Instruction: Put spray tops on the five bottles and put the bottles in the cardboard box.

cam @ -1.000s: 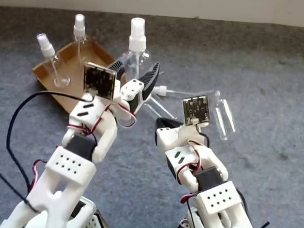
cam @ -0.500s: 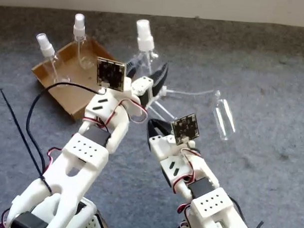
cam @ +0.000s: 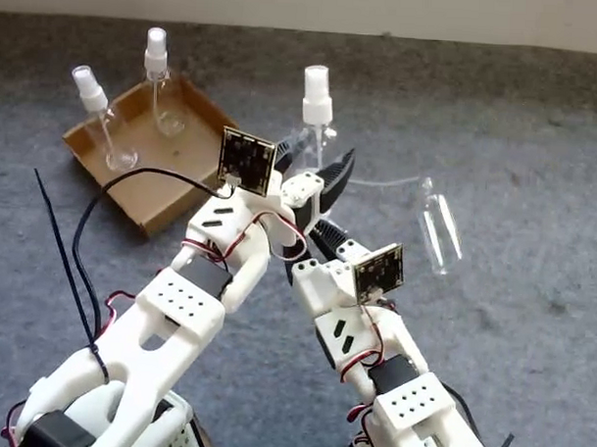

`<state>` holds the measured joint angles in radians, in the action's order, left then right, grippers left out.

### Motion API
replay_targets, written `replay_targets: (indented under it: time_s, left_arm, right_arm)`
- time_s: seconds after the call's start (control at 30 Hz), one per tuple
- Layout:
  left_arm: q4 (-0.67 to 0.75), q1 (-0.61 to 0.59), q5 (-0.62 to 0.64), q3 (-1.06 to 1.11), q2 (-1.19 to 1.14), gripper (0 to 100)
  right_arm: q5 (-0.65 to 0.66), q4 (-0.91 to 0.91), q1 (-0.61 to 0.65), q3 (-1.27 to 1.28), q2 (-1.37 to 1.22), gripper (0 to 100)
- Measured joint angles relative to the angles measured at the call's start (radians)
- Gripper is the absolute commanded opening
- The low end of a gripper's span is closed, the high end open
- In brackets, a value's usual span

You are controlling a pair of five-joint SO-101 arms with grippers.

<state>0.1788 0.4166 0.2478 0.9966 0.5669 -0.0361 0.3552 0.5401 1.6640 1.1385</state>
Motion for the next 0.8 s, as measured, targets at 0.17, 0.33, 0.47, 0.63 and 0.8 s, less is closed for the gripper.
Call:
replay_targets:
  time_s: [0.17, 0.33, 0.47, 0.63, 0.8]
  left_arm:
    - [0.0, -0.005, 0.0, 0.034, 0.0, 9]
    - [0.0, -0.005, 0.0, 0.048, 0.0, 9]
    - [0.006, -0.005, 0.0, 0.049, 0.0, 9]
    - [0.011, -0.005, 0.002, 0.049, 0.0, 9]
    - [0.011, -0.005, -0.002, 0.071, 0.075, 9]
  right_arm:
    - [0.0, 0.006, -0.008, 0.0, 0.0, 0.4]
    - [0.0, 0.006, -0.058, 0.0, 0.0, 0.4]
    - [0.0, 0.006, -0.074, 0.0, 0.0, 0.4]
    - [0.0, 0.006, -0.078, 0.0, 0.0, 0.4]
    - [0.005, 0.008, -0.078, 0.003, 0.012, 0.4]
